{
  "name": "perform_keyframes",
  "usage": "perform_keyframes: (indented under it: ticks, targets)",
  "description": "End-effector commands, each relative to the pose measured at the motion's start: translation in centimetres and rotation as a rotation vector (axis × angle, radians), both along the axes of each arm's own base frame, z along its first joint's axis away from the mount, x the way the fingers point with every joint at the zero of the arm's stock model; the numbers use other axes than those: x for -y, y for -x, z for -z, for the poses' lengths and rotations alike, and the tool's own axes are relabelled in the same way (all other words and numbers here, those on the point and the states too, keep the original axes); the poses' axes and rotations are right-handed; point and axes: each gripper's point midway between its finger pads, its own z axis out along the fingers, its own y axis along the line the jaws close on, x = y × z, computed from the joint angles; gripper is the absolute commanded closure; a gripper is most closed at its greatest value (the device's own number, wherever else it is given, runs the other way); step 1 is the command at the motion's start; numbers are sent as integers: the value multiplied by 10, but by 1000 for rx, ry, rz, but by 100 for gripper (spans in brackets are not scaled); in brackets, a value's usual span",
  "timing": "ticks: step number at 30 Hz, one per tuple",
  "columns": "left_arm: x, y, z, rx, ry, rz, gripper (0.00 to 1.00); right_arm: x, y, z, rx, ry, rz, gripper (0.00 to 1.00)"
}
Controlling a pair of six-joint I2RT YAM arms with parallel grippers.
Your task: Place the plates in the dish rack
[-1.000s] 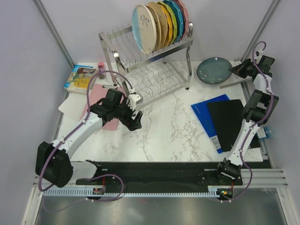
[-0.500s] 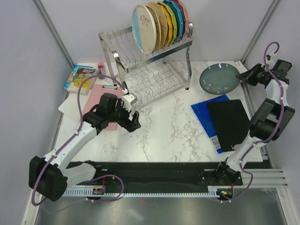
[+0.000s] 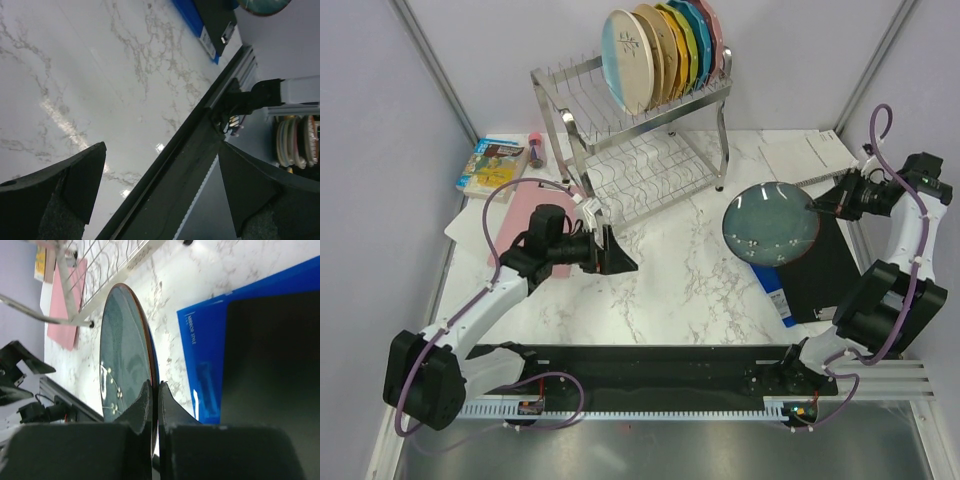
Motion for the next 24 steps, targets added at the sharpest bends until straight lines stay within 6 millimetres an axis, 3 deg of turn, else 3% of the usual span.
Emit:
perform_keyframes:
  ticks: [1,3,6,9,16,24]
  targets:
    - [17,4,-25,-110,189,16,0,-41,35,-30,30,-154,-118,100]
    - [23,2,-33,-121,254,35,0,-49,40,-32,20,-174,-134,100]
    - [29,-1,-27,-134,307,31,0,-68,45,-34,2,-189,-169,100]
    - [29,-7,-8,-155,314,-6,0,-93,44,-33,-26,-216,-201,100]
    - [33,-17,-3,-192,345,-60,0,-148,20,-42,22,-232,-271,100]
    - [32,-26,-3,-194,343,-103,1,-200,17,-39,9,-261,-353,100]
